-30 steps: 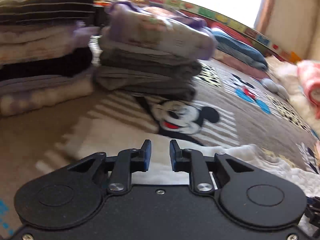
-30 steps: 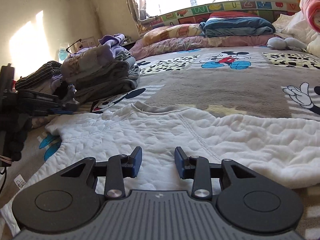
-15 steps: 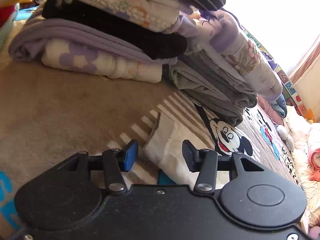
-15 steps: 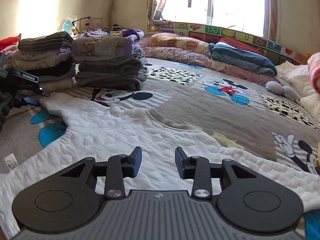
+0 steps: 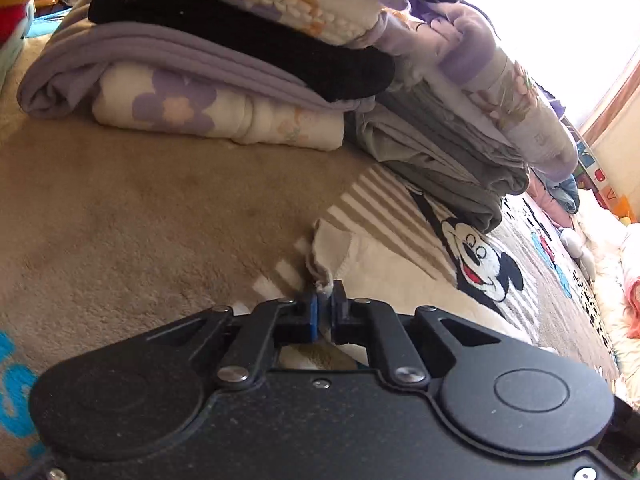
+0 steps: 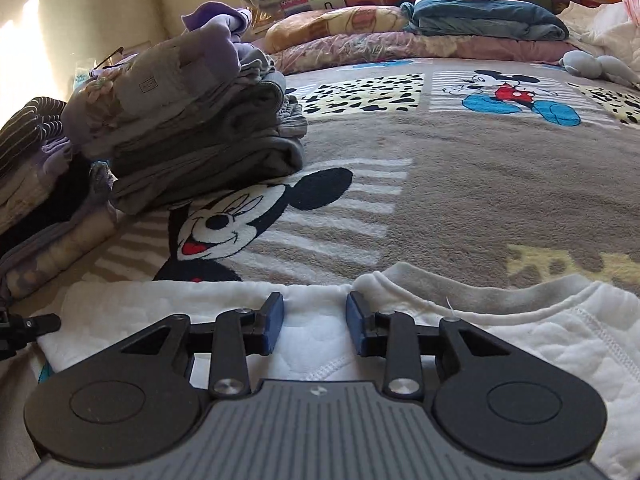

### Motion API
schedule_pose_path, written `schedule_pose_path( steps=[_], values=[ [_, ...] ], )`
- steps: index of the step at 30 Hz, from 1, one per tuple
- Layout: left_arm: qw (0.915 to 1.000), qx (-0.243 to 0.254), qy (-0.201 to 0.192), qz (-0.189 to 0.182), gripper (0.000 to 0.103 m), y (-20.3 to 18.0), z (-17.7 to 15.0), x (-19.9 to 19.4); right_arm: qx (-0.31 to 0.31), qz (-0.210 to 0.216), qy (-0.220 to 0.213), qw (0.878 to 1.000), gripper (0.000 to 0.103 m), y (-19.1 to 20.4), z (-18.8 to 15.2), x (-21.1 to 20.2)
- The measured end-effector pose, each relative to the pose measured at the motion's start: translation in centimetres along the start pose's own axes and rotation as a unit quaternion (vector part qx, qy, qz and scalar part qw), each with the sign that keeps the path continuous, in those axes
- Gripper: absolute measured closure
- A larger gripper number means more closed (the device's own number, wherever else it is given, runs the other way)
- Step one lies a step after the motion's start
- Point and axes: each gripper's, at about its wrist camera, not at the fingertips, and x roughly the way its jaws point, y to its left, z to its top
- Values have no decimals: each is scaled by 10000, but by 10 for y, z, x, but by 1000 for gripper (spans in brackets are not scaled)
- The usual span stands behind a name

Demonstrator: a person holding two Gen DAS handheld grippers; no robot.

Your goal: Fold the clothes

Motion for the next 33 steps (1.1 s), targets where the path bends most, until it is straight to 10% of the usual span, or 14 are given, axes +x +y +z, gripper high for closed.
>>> schedule_pose_path(
  steps=[5,9,11,14,19,33],
  values=[
    [9999,-40,-31,-101,87,5,4,-7,-150,-128,13,9998,67,7,5,-7],
    [9962,408,-768,88,86,-7,8,-32,-1036,-230,-3,9944,66,41,6,-33],
    [9943,426,-821,-536,86,-13,7,-33,-1588,-43,-59,9873,66,66,-1,-48],
    [9923,744,-382,-917,86,-28,0,-11,-2421,114,11,9702,67,99,-19,-52],
    [9974,552,214,-404,85,-23,-7,22,-3295,-468,165,9428,66,127,-57,-28],
    [9903,790,-365,-1081,76,-47,-4,-15,-2485,-484,-253,9671,65,98,-83,-153]
  ],
)
